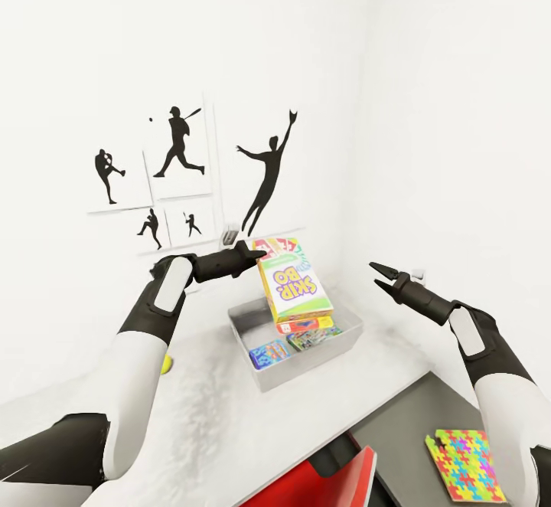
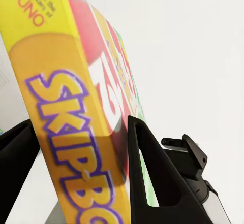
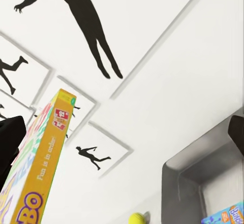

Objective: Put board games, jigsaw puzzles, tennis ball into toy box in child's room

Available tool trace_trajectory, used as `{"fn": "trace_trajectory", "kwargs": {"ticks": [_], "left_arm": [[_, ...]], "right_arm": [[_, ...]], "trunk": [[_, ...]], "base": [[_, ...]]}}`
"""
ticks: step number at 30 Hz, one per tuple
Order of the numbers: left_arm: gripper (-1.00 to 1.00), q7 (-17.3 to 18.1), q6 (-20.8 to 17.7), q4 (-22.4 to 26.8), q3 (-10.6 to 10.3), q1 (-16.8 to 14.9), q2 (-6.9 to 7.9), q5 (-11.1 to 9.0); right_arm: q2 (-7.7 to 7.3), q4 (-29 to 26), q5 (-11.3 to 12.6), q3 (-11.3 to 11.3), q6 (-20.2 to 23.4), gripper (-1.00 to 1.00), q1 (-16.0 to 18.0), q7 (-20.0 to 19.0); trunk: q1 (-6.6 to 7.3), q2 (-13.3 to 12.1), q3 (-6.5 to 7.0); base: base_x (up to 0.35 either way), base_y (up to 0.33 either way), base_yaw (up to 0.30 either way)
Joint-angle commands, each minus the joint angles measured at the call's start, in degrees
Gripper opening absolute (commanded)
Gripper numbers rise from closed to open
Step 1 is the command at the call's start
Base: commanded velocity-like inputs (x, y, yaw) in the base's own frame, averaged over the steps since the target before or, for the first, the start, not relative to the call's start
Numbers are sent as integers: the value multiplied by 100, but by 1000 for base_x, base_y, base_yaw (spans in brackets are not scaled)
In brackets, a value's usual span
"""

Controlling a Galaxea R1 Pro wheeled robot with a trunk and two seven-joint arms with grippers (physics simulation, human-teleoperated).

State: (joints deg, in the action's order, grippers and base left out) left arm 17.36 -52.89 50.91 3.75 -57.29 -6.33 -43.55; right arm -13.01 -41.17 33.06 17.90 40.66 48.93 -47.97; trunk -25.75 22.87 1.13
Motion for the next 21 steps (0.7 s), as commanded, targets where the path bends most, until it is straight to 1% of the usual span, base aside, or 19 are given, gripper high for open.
{"fn": "trace_trajectory", "kwargs": {"ticks": [1,5,8,11,21], "left_arm": [[-100,38,-38,-2,30,-3,-8,31],[-100,39,-37,-2,30,-2,-8,31],[-100,40,-37,-2,30,-4,-8,31],[-100,40,-37,-2,30,-2,-10,31],[-100,40,-37,-2,30,-1,-15,31]], "right_arm": [[0,4,15,10,31,100,2,-8],[-18,4,14,11,30,100,2,-10],[-102,4,16,10,33,100,2,-9],[-147,4,16,11,33,100,2,-18],[-187,4,17,9,34,100,2,-20]], "trunk": [[-3,5,-3],[-3,5,-3],[-3,5,-3],[-3,5,-3],[-3,5,-3]], "base": [[40,-121,0],[19,-57,0],[5,-16,0],[2,-6,0],[0,-75,0]]}}
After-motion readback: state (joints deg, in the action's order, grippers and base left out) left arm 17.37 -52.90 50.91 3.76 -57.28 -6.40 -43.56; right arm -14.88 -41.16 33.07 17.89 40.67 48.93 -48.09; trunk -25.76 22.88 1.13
